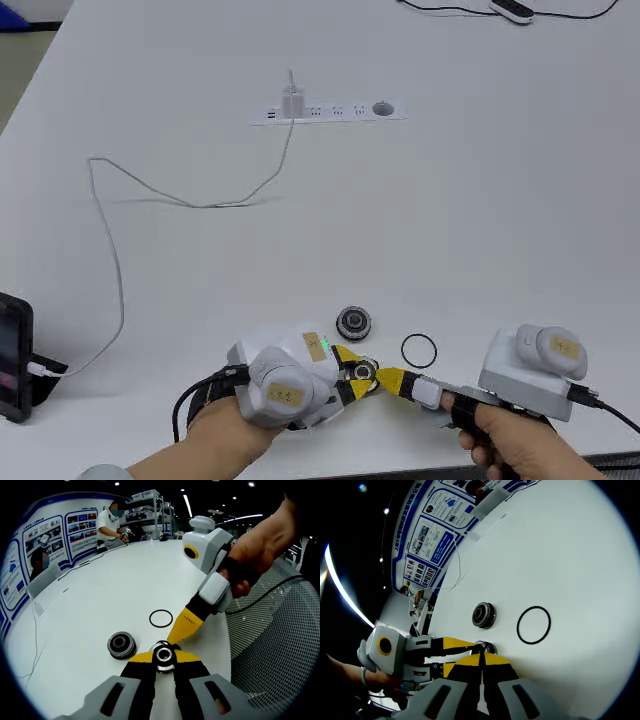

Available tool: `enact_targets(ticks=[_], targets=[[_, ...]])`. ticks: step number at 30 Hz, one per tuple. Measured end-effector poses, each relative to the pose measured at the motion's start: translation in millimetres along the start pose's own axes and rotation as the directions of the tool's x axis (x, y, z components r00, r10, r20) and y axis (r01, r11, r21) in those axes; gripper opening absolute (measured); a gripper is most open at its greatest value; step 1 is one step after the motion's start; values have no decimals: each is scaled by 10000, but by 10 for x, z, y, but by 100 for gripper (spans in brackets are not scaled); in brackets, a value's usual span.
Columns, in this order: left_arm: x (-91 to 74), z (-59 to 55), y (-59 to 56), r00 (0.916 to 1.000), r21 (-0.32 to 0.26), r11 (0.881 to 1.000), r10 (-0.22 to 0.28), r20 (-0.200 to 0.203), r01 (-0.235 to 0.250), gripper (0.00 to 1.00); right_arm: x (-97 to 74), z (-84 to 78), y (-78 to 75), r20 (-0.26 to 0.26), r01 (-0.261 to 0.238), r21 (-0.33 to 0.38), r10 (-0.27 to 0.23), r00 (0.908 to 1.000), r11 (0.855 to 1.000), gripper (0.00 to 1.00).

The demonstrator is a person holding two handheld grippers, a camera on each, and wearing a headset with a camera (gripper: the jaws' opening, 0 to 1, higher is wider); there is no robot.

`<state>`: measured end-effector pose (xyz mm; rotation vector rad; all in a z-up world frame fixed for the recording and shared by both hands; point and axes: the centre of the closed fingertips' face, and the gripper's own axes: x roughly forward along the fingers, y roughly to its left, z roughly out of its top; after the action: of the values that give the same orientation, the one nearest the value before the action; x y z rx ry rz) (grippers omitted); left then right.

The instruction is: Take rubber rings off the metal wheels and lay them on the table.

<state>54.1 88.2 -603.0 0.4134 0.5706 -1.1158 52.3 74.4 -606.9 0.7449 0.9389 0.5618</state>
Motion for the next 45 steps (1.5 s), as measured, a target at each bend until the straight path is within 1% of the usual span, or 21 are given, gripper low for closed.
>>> enact_targets(ticks=[11, 22, 29, 38, 45], targets=[[-3, 2, 3, 10000, 25, 10000, -17, -9, 17, 13, 18, 10, 98, 10, -314, -22, 314, 9995, 9995, 2], [0, 9, 5, 10000, 51, 10000, -37, -5, 37, 13, -3, 15, 136, 4, -437, -34, 437, 9990, 9990, 2], [5, 8, 9, 10000, 52, 10000, -22, -5, 22, 13, -22, 4, 183, 16, -643, 73, 643, 9979, 9979, 2], [9, 12, 8, 10000, 62, 10000, -30, -23, 30, 14, -22, 17, 141, 182, -478, 227, 474, 9987, 9986, 2], [-8, 35, 1, 9999, 168, 9998, -91, 142, 89, 14, -18, 20, 122, 211, -364, 180, 360, 9991, 9992, 2]])
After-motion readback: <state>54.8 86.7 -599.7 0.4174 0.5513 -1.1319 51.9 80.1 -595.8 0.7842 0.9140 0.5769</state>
